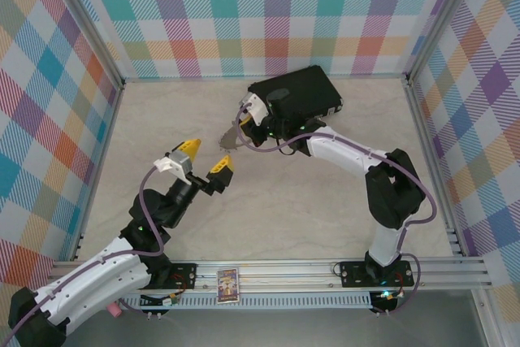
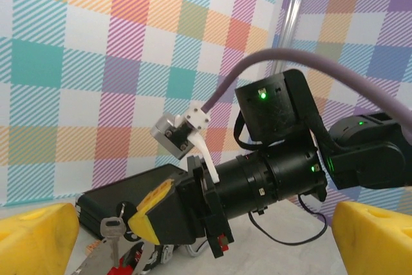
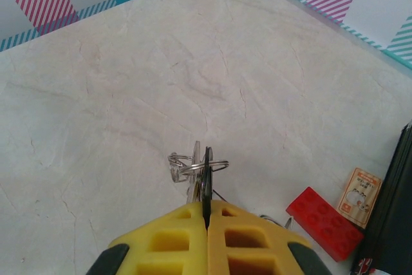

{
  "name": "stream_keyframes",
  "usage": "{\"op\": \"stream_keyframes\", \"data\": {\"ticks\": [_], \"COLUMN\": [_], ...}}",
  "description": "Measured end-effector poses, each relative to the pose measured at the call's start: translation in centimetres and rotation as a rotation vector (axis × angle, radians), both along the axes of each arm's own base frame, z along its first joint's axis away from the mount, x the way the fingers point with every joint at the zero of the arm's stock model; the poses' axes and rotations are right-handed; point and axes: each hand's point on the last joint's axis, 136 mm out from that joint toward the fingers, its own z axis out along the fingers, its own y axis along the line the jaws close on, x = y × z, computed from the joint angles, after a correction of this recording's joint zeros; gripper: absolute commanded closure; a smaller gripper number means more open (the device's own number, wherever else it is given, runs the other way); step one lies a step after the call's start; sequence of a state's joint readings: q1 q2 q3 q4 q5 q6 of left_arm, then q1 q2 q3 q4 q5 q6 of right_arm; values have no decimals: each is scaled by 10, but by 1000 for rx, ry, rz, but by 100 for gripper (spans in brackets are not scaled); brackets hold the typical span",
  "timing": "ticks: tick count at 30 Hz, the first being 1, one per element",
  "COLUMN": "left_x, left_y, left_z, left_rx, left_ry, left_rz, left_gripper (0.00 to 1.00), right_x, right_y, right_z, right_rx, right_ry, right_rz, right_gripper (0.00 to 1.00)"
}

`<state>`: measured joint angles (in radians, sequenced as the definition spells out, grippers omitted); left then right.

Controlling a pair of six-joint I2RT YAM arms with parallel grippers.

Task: Put the keys on the keyring

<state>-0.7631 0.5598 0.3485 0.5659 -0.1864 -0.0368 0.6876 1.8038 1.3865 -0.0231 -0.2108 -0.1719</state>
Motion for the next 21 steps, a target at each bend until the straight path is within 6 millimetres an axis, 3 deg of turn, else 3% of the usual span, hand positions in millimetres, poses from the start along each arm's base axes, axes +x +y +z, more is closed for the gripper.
{"op": "stream_keyframes", "data": {"ticks": [10,21], "left_x": [3,3], "left_y": [2,1], "left_z": [-6,-7], "left_rx": [6,7], "left_ry": [12,13], "left_rz": [17,17], "left_gripper": [0,0], "right_x": [-26,-55], "right_y": [-14,-31], "right_z": [-38,-27], "right_rx": [-23,26], "right_ry": [75,97], "right_rz": [26,26], "right_gripper": [100,100]}}
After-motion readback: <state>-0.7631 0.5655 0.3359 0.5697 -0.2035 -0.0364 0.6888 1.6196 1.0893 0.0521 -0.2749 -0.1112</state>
